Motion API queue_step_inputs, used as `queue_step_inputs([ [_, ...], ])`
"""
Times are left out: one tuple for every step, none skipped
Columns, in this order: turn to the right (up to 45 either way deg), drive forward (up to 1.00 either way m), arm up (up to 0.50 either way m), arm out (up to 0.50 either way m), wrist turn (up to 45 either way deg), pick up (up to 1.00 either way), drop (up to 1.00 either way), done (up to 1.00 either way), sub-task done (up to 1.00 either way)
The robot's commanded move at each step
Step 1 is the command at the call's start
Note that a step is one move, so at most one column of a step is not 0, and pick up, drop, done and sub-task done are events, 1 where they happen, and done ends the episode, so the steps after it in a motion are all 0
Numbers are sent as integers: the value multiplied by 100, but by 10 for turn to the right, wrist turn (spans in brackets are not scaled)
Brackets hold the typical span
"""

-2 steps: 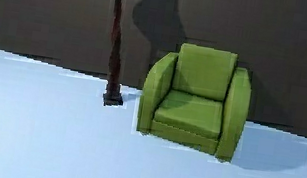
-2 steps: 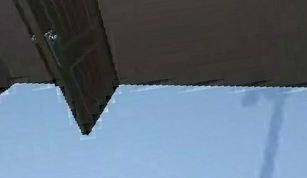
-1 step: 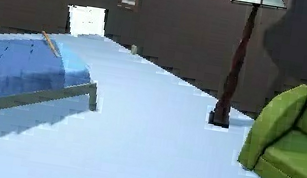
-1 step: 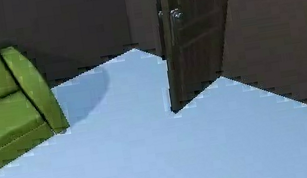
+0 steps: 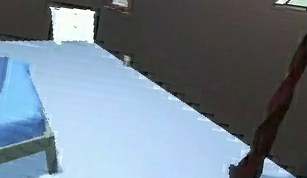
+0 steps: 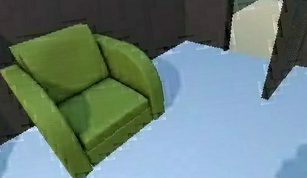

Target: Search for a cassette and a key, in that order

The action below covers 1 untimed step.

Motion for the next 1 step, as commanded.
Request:
queue_step_inputs([
  [0, 100, 0, 0, 0, 0, 0, 0, 0],
])
